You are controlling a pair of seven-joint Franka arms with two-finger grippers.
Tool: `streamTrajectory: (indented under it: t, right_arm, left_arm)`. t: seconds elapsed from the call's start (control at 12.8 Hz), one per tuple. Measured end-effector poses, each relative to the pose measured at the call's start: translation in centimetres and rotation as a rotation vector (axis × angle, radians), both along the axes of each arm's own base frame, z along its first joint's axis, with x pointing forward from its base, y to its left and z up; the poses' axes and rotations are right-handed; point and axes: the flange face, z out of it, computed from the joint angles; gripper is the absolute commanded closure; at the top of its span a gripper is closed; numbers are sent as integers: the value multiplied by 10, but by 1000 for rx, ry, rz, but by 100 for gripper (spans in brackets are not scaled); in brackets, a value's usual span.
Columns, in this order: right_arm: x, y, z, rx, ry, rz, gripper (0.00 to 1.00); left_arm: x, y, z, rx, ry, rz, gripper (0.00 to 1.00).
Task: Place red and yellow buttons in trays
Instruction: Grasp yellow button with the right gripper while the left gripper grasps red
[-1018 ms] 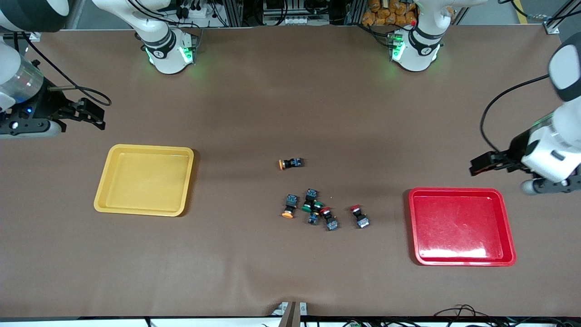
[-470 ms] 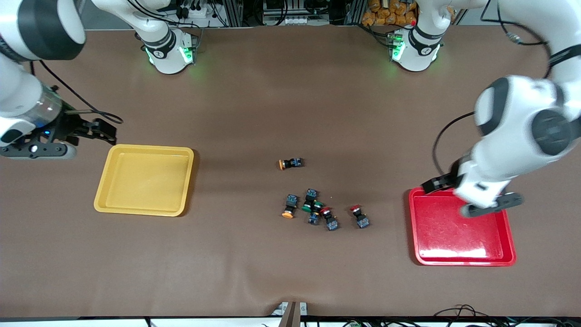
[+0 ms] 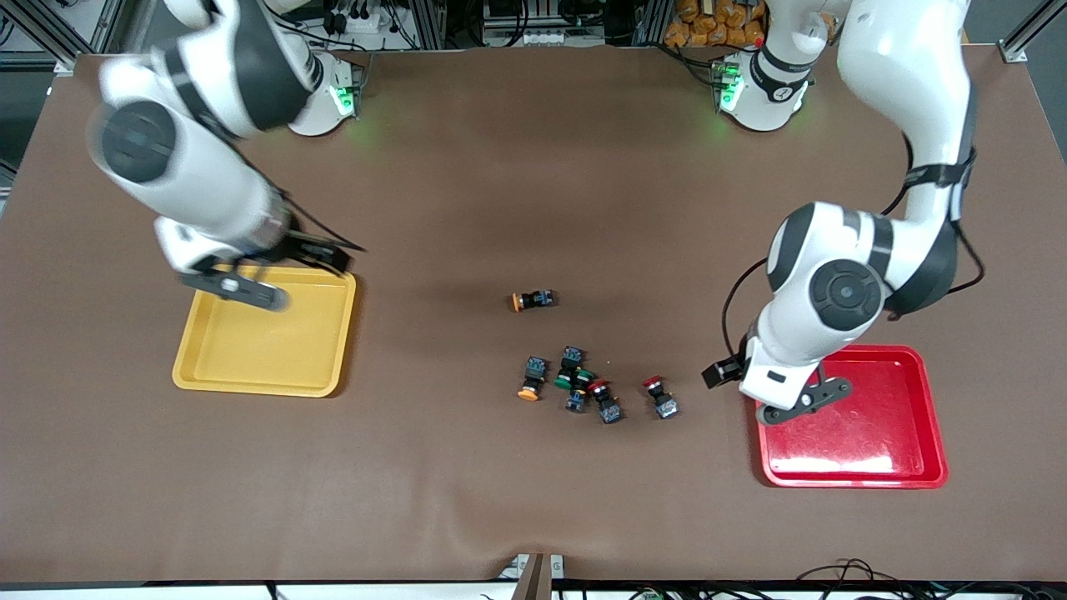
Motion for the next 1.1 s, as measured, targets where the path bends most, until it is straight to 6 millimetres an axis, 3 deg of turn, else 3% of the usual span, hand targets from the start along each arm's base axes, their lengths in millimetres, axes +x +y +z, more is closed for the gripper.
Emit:
streamTrajectory:
  t: [0.24, 0.47, 0.86, 1.1]
  right_arm:
    - [11, 43, -60, 36, 18, -186, 0]
    - [15, 65, -112, 91, 119, -394, 0]
    - [23, 87, -179, 267, 284, -623, 0]
    - [14, 123, -210, 252, 276, -779, 0]
  left_arm:
    - [2, -14, -33, -4, -3, 3, 0]
    - [7, -30, -58, -29, -58, 2, 0]
    - [11, -46, -98, -46, -86, 15, 0]
    - [16, -61, -125, -62, -116, 0, 0]
